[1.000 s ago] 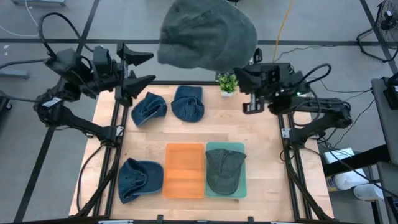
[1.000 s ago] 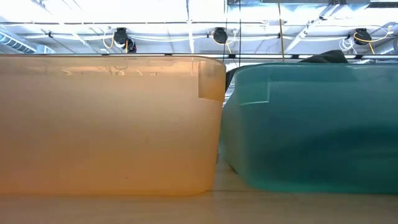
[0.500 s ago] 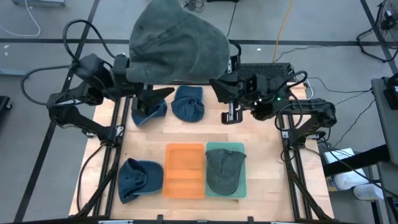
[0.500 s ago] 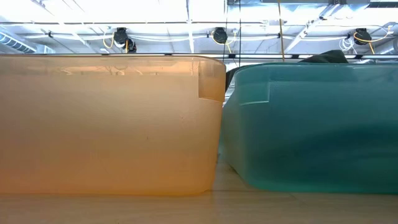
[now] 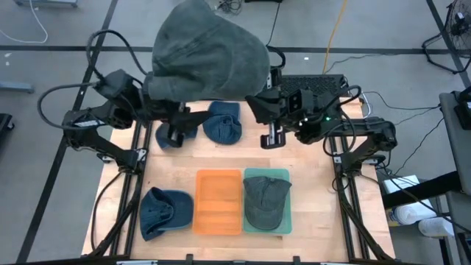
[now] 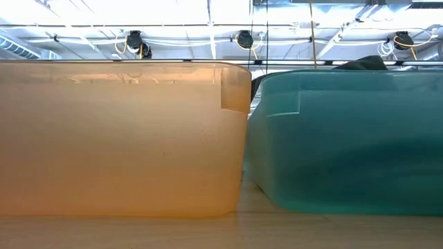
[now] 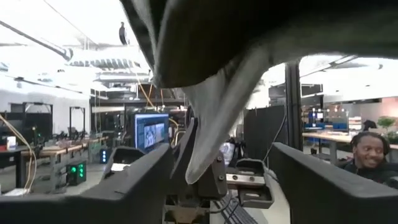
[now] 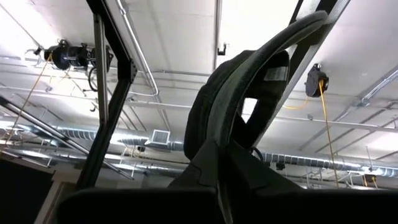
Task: Pick & Place hat
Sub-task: Put the black cap into the green bin
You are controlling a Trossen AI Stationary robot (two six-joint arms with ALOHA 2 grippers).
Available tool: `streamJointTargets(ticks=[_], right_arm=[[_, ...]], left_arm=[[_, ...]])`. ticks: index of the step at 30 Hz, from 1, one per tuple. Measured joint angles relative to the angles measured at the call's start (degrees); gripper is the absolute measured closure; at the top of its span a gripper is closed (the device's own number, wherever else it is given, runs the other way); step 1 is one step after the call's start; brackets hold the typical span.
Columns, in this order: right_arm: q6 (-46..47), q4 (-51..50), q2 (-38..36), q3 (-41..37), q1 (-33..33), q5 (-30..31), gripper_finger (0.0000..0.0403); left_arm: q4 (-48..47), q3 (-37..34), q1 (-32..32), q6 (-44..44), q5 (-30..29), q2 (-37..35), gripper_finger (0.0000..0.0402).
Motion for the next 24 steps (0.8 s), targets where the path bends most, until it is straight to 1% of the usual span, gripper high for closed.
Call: streamJointTargets(ticks=[6,12,13,16,18,21,24], right_arm=[[0.3,-0.4,0.0,0.0,0.0,0.0,0.0403],[0.7,-1.8,0.0,0.0,0.1,0.1,0.0403],[0.8,-2.0,-0.1,0.0,0.1,0.1,0.0403],[1.7,-3.4,-0.1,0.0,0.0,0.1,0.0399],[2.7,-4.5,-0.2,0.0,0.0,-0.2,0.0388],[3.2,-7.2,-0.2,0.0,0.1,-0.9,0.0355],[4.7,-9.8,-0.5,-0.2,0.3,-1.9,0.0309]], left_arm=[[0.2,0.0,0.0,-1.2,-0.3,-0.2,0.0245],[0.1,0.0,0.0,-1.1,-0.3,-0.2,0.0373],[0.1,0.0,0.0,-1.2,-0.3,-0.2,0.0384],[0.0,0.0,0.0,-1.7,-0.2,-0.2,0.0387],[-0.1,0.0,0.0,-3.1,0.0,-0.3,0.0392],[-1.3,0.0,0.0,-4.5,2.0,-1.1,0.0393],[-4.4,0.0,0.0,-4.9,2.4,-2.9,0.0393]])
